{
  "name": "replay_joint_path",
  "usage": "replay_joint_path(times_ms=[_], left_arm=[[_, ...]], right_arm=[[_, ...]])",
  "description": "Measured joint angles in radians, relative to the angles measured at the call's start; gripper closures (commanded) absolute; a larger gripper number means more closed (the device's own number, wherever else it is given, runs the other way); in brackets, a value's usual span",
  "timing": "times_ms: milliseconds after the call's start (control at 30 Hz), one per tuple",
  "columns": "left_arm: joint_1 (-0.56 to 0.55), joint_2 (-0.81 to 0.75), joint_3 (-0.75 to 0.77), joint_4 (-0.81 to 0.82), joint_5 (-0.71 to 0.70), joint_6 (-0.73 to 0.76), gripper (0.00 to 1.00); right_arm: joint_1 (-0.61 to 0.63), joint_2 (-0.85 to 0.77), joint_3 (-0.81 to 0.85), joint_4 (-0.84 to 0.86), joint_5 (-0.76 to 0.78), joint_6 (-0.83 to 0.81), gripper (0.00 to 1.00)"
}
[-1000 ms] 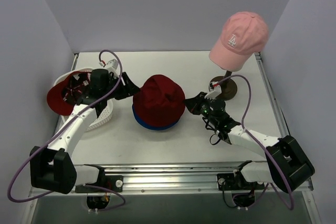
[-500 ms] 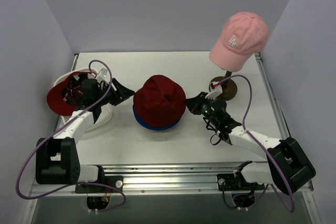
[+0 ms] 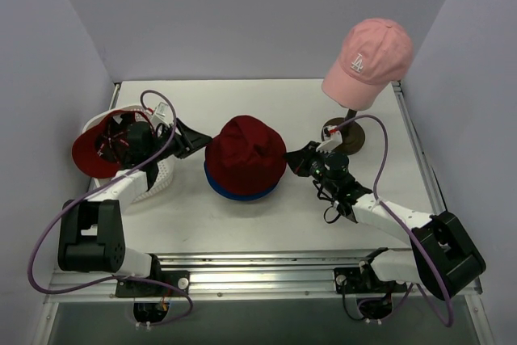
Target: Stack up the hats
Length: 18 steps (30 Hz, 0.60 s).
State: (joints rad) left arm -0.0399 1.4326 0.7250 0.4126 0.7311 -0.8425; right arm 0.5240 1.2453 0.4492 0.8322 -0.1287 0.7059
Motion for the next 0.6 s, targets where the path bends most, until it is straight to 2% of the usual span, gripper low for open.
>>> replay_joint_path(times_ms=[400, 600], left_arm=[[-0.004, 0.026, -0.002, 0.003, 0.007, -0.01, 0.43], [-0.004, 0.035, -0.021, 0.027, 0.018, -0.028, 0.51]], right_arm=[[0.0, 0.0, 0.0, -0.001, 0.0, 0.0, 1.0], [0.0, -0.001, 0.0, -0.003, 0.0, 0.0, 1.0]])
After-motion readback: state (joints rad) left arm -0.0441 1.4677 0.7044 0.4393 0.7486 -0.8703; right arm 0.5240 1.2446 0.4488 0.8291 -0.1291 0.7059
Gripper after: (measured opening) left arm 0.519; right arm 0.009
